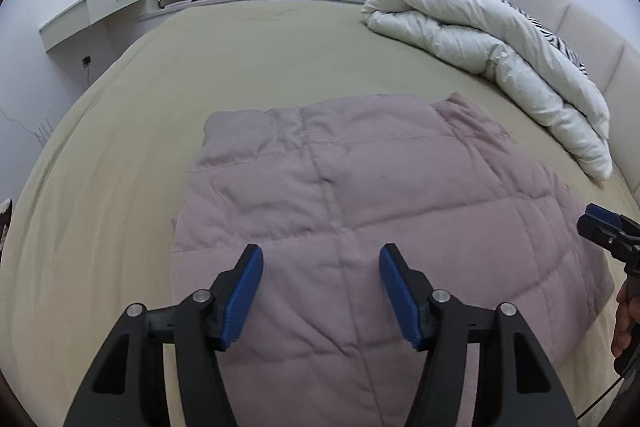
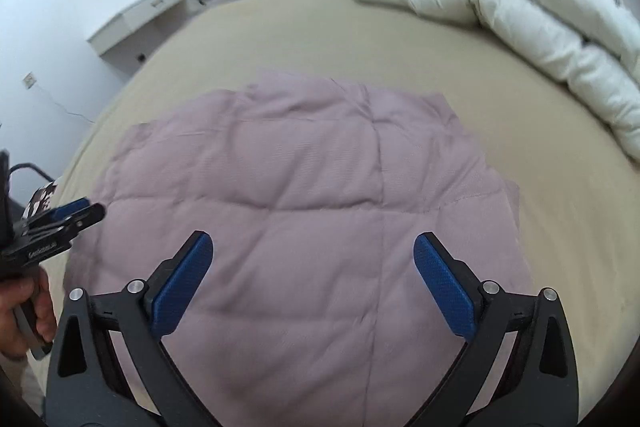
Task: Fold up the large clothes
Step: 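Press and smooth the coat back flat with both grippers, then grasp the coat hem edge with both grippers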
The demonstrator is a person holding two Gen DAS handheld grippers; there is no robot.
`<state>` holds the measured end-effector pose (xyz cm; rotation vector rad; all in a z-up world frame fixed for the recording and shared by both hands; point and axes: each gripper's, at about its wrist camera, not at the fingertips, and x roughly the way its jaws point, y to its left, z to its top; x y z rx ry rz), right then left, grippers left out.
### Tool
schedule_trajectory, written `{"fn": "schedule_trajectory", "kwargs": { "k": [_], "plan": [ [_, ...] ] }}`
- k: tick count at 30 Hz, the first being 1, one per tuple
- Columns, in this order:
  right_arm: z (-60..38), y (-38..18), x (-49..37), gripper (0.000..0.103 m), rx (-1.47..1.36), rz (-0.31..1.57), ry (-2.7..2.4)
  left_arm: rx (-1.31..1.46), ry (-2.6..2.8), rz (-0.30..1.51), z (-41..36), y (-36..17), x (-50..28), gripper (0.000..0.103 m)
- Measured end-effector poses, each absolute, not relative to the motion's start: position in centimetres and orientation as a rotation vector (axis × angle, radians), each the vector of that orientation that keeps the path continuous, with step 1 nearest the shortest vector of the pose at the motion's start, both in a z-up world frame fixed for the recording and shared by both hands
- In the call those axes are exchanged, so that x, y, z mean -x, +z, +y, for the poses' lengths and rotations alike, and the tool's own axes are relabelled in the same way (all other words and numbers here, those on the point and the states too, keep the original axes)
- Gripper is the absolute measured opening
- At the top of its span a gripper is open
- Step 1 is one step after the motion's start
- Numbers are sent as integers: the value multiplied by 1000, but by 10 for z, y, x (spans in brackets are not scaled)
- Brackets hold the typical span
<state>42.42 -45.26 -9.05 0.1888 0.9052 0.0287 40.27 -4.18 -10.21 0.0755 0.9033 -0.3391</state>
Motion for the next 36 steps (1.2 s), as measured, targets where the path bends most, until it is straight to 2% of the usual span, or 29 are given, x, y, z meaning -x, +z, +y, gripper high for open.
{"fn": "schedule_trajectory", "kwargs": {
  "k": [2, 5, 11, 15, 16, 19, 21, 24, 27, 36],
  "plan": [
    [-443, -98, -409, 102, -167, 919, 45, -118, -365, 930, -53, -114, -395, 64],
    [-438, -139, -408, 103, -146, 1005, 39, -76, -361, 956, -50, -138, -394, 65],
    [-426, -161, -413, 103, -19, 913, -21, -90, -324, 918, -57, -151, -392, 66],
    [-427, -156, -422, 103, -36, 971, -29, -76, -292, 926, -57, -147, -387, 66],
    [-425, -148, -421, 99, -47, 990, -46, -73, -286, 937, -56, -143, -385, 65],
    [-421, -111, -406, 98, -67, 878, -52, -43, -273, 945, -51, -137, -380, 65],
    [-420, -103, -420, 98, -72, 867, -63, -28, -270, 947, -49, -141, -381, 65],
    [-425, -108, -449, 98, -68, 900, -83, -12, -264, 949, -50, -145, -386, 65],
    [-433, -141, -481, 103, -92, 1003, -64, -3, -264, 955, -51, -147, -391, 66],
    [-437, -159, -486, 103, -80, 939, -76, -18, -257, 930, -55, -149, -391, 66]
  ]
}}
